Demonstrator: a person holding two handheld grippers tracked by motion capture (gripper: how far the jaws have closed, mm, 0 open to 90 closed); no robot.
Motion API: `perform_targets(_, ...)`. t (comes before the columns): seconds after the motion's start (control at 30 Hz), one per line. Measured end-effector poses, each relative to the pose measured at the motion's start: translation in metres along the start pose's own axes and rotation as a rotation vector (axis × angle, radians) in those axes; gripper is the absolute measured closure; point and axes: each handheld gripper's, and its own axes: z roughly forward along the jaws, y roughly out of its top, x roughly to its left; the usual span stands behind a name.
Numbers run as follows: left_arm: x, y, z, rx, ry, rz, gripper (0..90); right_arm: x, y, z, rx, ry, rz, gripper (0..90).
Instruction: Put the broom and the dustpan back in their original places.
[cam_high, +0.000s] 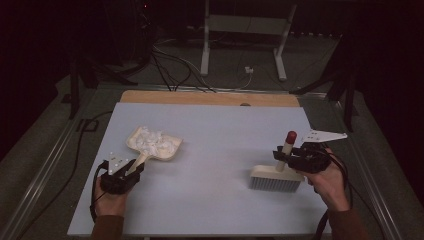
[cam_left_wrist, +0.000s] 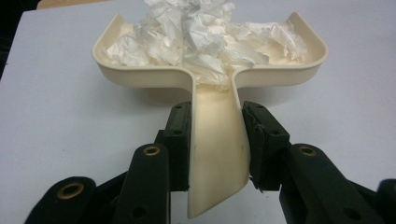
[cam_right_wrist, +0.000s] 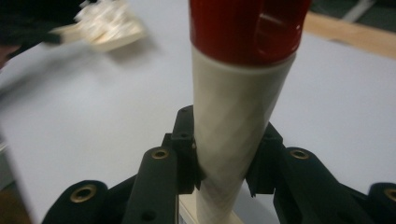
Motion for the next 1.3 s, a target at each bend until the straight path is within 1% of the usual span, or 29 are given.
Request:
perform_targets(0.03, 0.0, 0.0, 0.0, 0.0, 0.0, -0.001, 65.9, 0.001, 0.0, 0.0, 0.012, 0.013, -0.008, 69.6)
perform_targets(0.07, 0.0, 0.0, 0.0, 0.0, 0.002, -0.001, 66.0, 0.002, 0.0, -0.001, 0.031, 0.036, -0.017, 69.6)
perform_targets(0.13, 0.0, 0.0, 0.001, 0.002, 0.001, 0.0, 66.0, 0.003, 0.001, 0.002, 0.072, 0.081, -0.018, 69.5)
perform_targets(0.2, -0.001, 0.0, 0.001, 0.001, 0.003, -0.001, 65.9, 0.002, 0.001, 0.007, 0.107, 0.092, -0.015, 69.5)
perform_targets(0.23, -0.001, 0.0, 0.001, 0.0, 0.003, -0.002, 65.9, 0.001, 0.001, 0.01, 0.106, 0.085, -0.007, 69.5)
perform_targets(0.3, -0.001, 0.0, 0.001, -0.003, 0.007, -0.005, 66.0, -0.002, 0.002, 0.014, 0.106, 0.044, -0.001, 69.3)
perform_targets(0.37, 0.0, 0.0, 0.0, -0.006, 0.011, -0.008, 66.0, -0.006, 0.002, 0.019, 0.099, 0.03, 0.015, 68.9)
perform_targets(0.4, 0.001, 0.0, 0.0, -0.007, 0.014, -0.011, 65.9, -0.007, 0.002, 0.023, 0.092, 0.01, 0.021, 68.3)
perform_targets(0.47, 0.001, 0.0, 0.0, -0.007, 0.016, -0.017, 66.0, -0.008, 0.003, 0.029, 0.093, -0.048, 0.01, 67.3)
perform_targets(0.53, 0.001, -0.001, 0.0, -0.008, 0.019, -0.019, 66.0, -0.009, 0.004, 0.037, 0.091, -0.083, 0.013, 66.3)
perform_targets(0.7, -0.001, -0.001, 0.001, -0.008, 0.03, -0.024, 66.0, -0.013, 0.005, 0.056, 0.103, -0.177, 0.0, 63.7)
perform_targets(0.8, -0.001, -0.001, 0.001, -0.012, 0.033, -0.033, 66.0, -0.018, 0.004, 0.067, 0.116, -0.217, -0.002, 62.3)
perform_targets(1.0, -0.002, -0.002, 0.003, -0.014, 0.047, -0.049, 66.0, -0.033, -0.001, 0.082, 0.135, -0.251, 0.022, 61.0)
perform_targets(1.1, -0.004, -0.003, 0.004, -0.012, 0.05, -0.056, 66.0, -0.037, -0.003, 0.089, 0.151, -0.272, 0.014, 59.9)
perform_targets(1.3, -0.012, -0.003, 0.008, -0.02, 0.067, -0.066, 66.0, -0.048, -0.007, 0.104, 0.181, -0.285, 0.027, 58.7)
